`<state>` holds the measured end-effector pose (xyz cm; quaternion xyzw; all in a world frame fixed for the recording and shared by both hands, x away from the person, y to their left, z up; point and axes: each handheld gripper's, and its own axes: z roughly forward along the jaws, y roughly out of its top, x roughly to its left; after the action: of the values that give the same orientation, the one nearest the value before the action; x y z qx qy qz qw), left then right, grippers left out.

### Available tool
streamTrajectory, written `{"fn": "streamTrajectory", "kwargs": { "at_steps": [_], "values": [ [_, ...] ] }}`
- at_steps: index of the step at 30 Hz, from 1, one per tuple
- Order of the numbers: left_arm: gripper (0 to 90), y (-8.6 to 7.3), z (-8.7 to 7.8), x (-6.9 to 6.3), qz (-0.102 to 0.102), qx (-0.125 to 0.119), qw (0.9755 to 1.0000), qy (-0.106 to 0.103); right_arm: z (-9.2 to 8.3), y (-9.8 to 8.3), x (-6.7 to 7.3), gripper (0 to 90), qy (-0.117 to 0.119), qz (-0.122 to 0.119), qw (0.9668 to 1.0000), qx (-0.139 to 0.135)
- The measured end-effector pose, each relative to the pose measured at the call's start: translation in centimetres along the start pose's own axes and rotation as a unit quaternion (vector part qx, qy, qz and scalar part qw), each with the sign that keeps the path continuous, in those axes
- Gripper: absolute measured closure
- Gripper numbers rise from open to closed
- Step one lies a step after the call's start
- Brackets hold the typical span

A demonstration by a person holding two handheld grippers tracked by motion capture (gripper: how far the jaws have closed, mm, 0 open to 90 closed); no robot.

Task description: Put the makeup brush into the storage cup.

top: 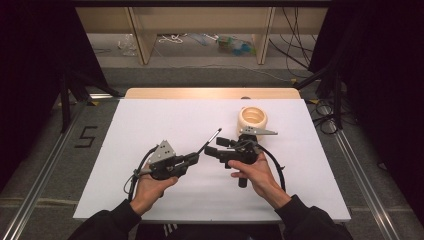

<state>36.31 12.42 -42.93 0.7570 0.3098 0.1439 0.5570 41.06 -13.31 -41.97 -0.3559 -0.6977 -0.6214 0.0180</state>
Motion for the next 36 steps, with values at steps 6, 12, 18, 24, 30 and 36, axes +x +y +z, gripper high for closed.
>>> {"fn": "streamTrajectory", "kwargs": {
  "at_steps": [6, 12, 18, 24, 30, 36],
  "values": [
    [83.6, -0.05, 0.12, -0.23, 0.007, -0.002, 0.9999, -0.011, 0.29, -0.11, -0.05, 34.6, 0.006, 0.009, 0.9999, 0.000],
    [83.5, -0.05, 0.11, -0.47, 0.003, -0.003, 0.9999, -0.010, 0.54, -0.26, 0.06, 43.2, 0.020, 0.031, 0.9993, 0.001],
    [83.5, 0.04, 0.01, -0.54, 0.004, -0.008, 0.9999, -0.012, 0.71, -0.34, 0.13, 48.0, 0.028, 0.037, 0.9989, -0.002],
    [83.5, 0.10, -0.03, -0.62, 0.008, -0.008, 0.9998, -0.014, 0.75, -0.31, 0.09, 53.2, 0.031, 0.043, 0.9986, -0.004],
    [83.5, 0.07, 0.03, -0.72, 0.006, -0.006, 0.9998, -0.016, 0.67, -0.27, 0.07, 56.5, 0.035, 0.045, 0.9984, -0.005],
    [83.5, 0.10, 0.01, -0.73, 0.008, -0.009, 0.9998, -0.016, 0.60, -0.27, 0.07, 62.8, 0.039, 0.048, 0.9980, -0.008]
  ]
}}
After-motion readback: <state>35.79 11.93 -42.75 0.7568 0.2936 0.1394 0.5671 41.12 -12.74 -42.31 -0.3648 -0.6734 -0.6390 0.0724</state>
